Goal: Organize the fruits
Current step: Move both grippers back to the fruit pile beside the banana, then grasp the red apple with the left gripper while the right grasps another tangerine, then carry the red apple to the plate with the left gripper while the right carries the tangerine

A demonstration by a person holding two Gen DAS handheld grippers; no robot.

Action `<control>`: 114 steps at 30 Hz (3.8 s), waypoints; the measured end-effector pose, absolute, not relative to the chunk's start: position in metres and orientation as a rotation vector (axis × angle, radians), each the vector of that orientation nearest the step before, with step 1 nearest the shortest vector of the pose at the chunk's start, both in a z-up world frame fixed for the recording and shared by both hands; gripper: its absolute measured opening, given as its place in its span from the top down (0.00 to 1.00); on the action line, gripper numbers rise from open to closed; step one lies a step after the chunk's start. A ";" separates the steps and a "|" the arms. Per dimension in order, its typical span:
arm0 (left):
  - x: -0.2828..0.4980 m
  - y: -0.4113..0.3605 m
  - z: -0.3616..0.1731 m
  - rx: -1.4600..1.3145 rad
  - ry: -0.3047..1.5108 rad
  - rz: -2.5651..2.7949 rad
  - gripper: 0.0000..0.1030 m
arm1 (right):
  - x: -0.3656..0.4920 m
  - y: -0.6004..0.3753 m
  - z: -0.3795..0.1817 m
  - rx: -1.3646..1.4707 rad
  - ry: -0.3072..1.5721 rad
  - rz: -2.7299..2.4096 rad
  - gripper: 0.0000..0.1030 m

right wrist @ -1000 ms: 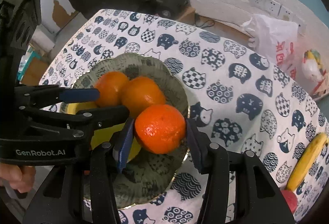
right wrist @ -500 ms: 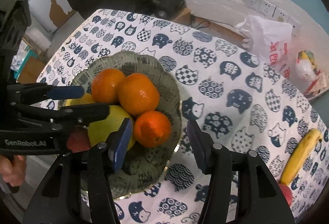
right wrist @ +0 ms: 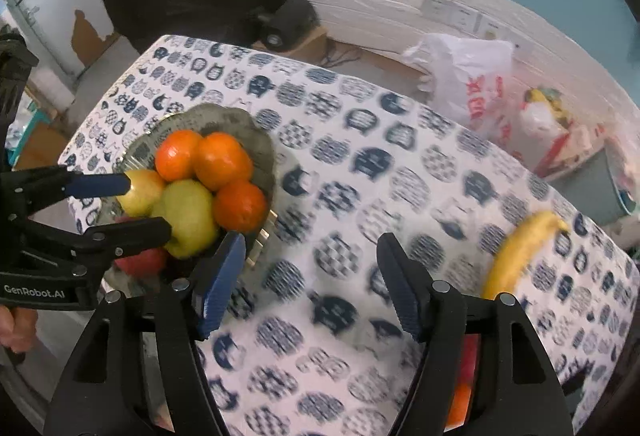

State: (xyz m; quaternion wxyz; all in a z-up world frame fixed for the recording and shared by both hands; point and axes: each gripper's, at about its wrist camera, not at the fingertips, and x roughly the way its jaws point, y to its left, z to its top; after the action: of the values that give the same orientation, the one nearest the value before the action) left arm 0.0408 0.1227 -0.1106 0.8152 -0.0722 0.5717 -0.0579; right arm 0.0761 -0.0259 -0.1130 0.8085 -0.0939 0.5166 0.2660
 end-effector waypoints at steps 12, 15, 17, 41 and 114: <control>0.024 0.029 -0.112 0.075 1.243 -0.248 0.22 | 0.056 -0.126 -0.113 -0.125 1.197 0.409 0.32; 0.019 0.014 -0.117 0.110 1.257 -0.265 0.22 | 0.052 -0.144 -0.120 -0.097 1.230 0.382 0.32; 0.016 0.004 -0.121 0.129 1.267 -0.275 0.22 | 0.048 -0.158 -0.129 -0.083 1.261 0.358 0.32; 0.017 -0.047 -0.162 0.244 1.365 -0.318 0.22 | 0.031 -0.176 -0.202 -0.185 1.374 0.390 0.46; 0.096 -0.131 -0.187 0.037 1.336 -0.382 0.26 | 0.087 -0.281 -0.169 0.094 1.215 0.264 0.55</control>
State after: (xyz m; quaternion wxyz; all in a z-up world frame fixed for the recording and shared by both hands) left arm 0.0955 -0.1315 -0.1875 0.7680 0.0172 0.6155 -0.1759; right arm 0.0872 -0.2813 -0.1691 0.8117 0.0442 0.5690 0.1237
